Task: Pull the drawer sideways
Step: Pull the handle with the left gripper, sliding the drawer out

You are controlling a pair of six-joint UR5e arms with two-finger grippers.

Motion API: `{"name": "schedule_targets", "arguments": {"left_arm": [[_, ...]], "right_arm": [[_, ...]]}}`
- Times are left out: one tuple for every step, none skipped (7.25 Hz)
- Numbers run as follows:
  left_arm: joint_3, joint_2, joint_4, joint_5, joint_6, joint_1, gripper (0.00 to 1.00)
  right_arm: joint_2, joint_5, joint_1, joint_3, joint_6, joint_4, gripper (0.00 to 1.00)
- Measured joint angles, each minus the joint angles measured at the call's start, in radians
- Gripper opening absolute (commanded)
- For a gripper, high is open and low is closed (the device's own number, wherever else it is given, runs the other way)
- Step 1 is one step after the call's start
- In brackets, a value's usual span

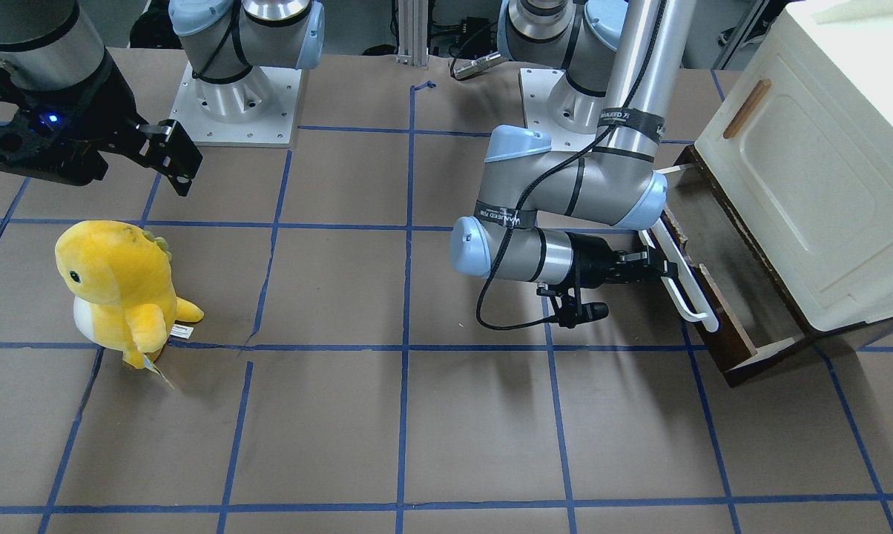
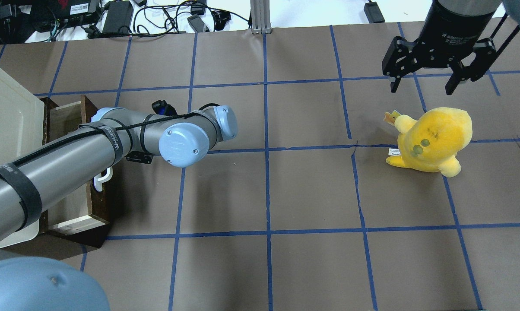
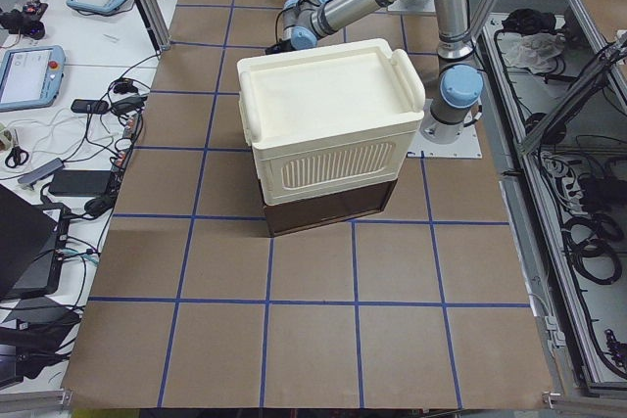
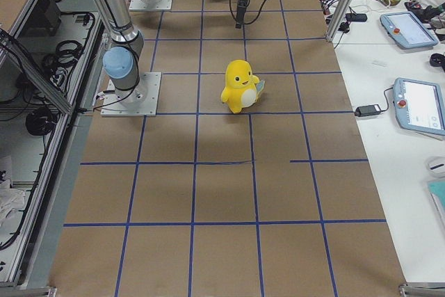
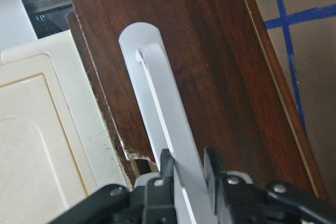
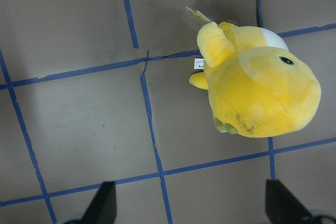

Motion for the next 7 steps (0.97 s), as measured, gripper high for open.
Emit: {"name": "schedule_targets", "arguments": {"left_arm": [[0.002, 0.000, 0.000, -0.002, 0.000, -0.009, 0.27], [0.005, 0.000, 0.000, -0.005, 0.000, -0.017, 0.27], [0.008, -0.001, 0.000, -0.006, 0.002, -0.026, 0.27], [0.014, -0.004, -0.001, -0.010, 0.005, -0.035, 0.27], [0.021, -0.009, -0.001, -0.013, 0.007, -0.043, 0.27], [0.027, -0.015, 0.000, -0.013, 0.007, -0.053, 0.27], [0.032, -0.019, 0.000, -0.013, 0.007, -0.061, 0.27]], "right_arm": [[0.000, 0.000, 0.000, 0.000, 0.000, 0.000, 1.00], [0.000, 0.000, 0.000, 0.000, 0.000, 0.000, 1.00], [0.000, 0.000, 0.000, 0.000, 0.000, 0.000, 1.00], [0.000, 0.000, 0.000, 0.000, 0.000, 0.000, 1.00], [0.000, 0.000, 0.000, 0.000, 0.000, 0.000, 1.00], [0.000, 0.000, 0.000, 0.000, 0.000, 0.000, 1.00], [0.000, 0.000, 0.000, 0.000, 0.000, 0.000, 1.00]]}}
